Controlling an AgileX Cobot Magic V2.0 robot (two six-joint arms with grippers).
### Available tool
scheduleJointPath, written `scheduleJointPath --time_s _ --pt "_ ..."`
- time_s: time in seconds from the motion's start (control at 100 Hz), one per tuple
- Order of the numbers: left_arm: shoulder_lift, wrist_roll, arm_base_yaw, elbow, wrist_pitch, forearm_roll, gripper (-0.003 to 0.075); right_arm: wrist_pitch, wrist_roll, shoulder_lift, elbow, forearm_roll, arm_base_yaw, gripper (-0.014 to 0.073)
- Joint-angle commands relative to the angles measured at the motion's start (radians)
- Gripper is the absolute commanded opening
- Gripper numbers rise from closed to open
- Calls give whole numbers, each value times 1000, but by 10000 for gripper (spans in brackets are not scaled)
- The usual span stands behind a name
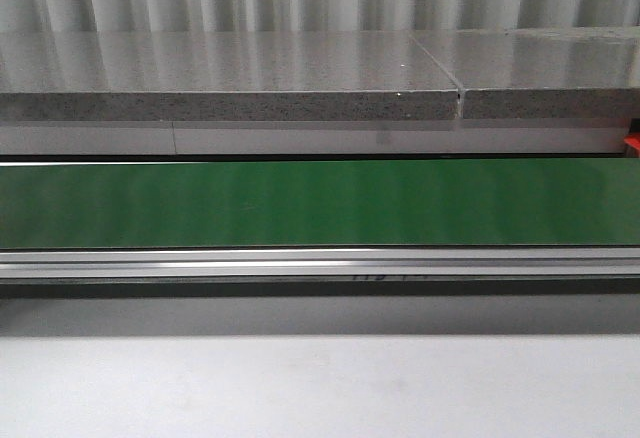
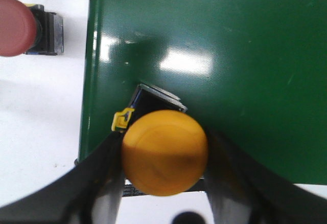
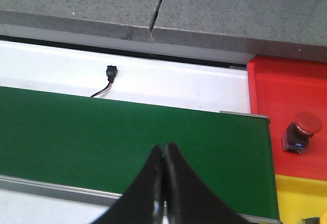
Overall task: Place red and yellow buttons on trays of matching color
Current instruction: 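Lower the yellow button onto the conveyor and open the left gripper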
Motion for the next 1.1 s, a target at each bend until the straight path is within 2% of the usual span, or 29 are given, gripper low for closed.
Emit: scheduleJointPath --time_s 0.0,0.1,0.14,0.19,0.41,0.6,0.69,0.95,1.09 --pt "-35 23 -7 -33 -13 -17 407 -67 -6 -4 -25 8 -1 -70" --pt "-35 43 -7 -33 -4 -26 604 -67 -6 -4 -25 8 -1 -70" --pt "-35 48 -7 -33 1 -31 653 -67 -6 -4 -25 8 -1 -70" --pt "-35 50 -7 -41 13 -39 678 -67 -6 -4 -25 8 -1 -70" --pt "-62 75 -8 -164 33 -85 678 -67 -6 -4 -25 8 -1 -70" --pt "-111 75 15 -248 31 -66 669 -67 -6 -4 -25 8 -1 -70" --pt "-122 54 71 -250 32 -66 670 -67 -6 -4 -25 8 -1 -70" --pt "-90 -12 321 -211 -24 -67 669 -67 -6 -4 -25 8 -1 -70" --pt "-21 -35 395 -211 -34 -67 669 -67 -6 -4 -25 8 -1 -70"
